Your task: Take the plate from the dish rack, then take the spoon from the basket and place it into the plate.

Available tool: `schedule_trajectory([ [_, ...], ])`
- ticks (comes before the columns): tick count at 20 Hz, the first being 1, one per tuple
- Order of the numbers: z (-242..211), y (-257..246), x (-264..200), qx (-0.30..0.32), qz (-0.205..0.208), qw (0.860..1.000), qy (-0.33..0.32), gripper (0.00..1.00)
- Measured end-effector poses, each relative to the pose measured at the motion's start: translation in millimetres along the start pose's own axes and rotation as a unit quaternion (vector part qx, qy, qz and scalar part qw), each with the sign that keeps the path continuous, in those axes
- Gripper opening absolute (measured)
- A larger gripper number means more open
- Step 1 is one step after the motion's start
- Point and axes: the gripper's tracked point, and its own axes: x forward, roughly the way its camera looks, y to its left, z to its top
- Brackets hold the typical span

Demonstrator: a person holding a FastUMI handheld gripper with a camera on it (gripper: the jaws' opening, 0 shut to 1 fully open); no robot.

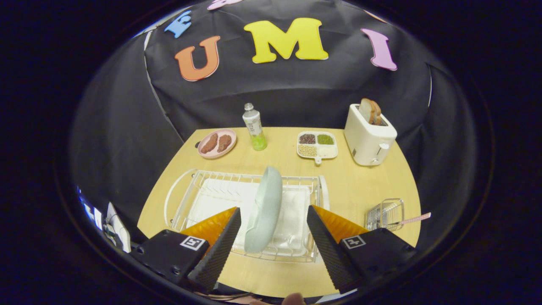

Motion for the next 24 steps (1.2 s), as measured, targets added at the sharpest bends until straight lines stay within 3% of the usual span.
schedule_trajectory([
  [4, 5.4, -1.9, 34.0, 0.027, -0.015, 0.999, 0.042, 0.95],
  [11, 0.2, 3.5, 64.2, 0.062, -0.036, 0.993, 0.093, 0.75],
  [12, 1.0, 4.7, 65.8, 0.062, -0.038, 0.993, 0.095, 0.74],
  [18, -10.2, 6.3, 71.6, 0.085, -0.071, 0.986, 0.126, 0.45],
  [24, -3.3, 3.0, 57.5, 0.075, -0.130, 0.982, 0.116, 0.36],
])
